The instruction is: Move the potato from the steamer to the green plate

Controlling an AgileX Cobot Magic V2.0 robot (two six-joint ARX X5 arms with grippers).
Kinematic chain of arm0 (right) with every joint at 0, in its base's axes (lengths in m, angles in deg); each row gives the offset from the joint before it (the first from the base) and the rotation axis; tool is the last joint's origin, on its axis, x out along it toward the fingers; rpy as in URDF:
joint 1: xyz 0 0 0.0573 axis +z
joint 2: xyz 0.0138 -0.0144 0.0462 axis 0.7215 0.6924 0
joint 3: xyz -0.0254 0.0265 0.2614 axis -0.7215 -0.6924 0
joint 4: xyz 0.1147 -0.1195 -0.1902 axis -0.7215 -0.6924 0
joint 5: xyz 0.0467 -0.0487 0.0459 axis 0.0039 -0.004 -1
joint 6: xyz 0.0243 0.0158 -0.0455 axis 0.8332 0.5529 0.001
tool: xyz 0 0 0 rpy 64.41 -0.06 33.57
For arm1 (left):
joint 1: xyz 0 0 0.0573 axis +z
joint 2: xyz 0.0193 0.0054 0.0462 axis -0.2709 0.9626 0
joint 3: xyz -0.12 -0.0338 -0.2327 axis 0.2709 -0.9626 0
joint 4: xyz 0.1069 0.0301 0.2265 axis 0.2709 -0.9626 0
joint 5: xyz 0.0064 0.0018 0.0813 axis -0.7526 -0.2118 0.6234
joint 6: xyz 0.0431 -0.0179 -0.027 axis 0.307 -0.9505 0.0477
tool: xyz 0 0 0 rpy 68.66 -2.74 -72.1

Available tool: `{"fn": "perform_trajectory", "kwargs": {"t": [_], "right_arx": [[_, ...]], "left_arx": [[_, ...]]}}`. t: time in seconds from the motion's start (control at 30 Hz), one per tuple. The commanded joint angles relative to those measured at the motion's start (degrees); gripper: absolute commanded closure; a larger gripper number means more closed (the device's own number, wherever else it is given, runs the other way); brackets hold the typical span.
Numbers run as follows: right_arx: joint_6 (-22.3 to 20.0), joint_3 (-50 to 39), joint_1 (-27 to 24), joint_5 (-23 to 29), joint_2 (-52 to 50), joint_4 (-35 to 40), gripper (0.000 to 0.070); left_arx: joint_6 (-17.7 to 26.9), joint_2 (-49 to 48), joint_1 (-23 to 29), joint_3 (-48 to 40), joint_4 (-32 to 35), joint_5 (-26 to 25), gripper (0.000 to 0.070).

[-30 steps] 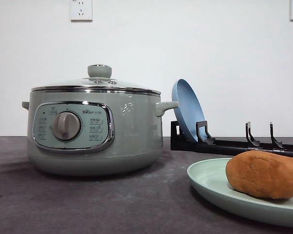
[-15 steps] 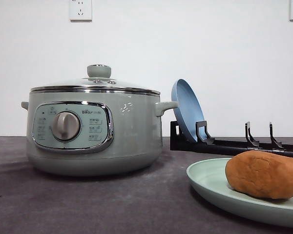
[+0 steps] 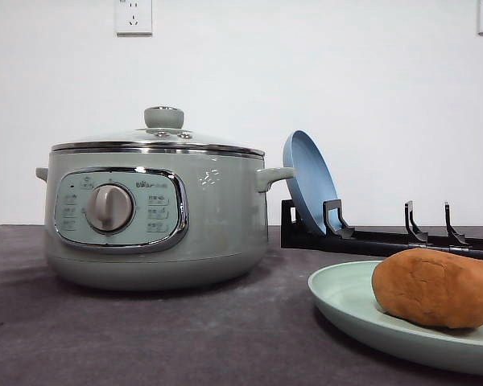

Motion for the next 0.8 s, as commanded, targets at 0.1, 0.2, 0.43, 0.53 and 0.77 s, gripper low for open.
{"fn": "perform_trajectory", "kwargs": {"t": [0.1, 0.2, 0.43, 0.53, 0.77], "right_arx": [[0.14, 0.6, 0.26, 0.04, 0.21, 0.67, 0.0691], [0.14, 0.6, 0.26, 0.04, 0.21, 0.67, 0.0691], [0.14, 0.6, 0.26, 0.04, 0.21, 0.67, 0.0691], [0.14, 0.6, 0.26, 0.04, 0.21, 0.67, 0.0691], [0.14, 0.6, 0.26, 0.04, 0.21, 0.67, 0.0691]], "left_arx": [[-0.42, 0.17, -0.31, 0.77, 0.56, -0.09, 0.0677], [-0.42, 0.17, -0.31, 0.77, 0.56, -0.09, 0.0677], [-0.4, -0.33, 1.53, -0.13, 1.09, 0.25, 0.0676], [-0.42, -1.88, 5.78, -2.72, 2.9, -0.51, 0.0676], [-0.34, -14.6, 19.32, -21.53, 19.38, -0.52, 0.0675]]}}
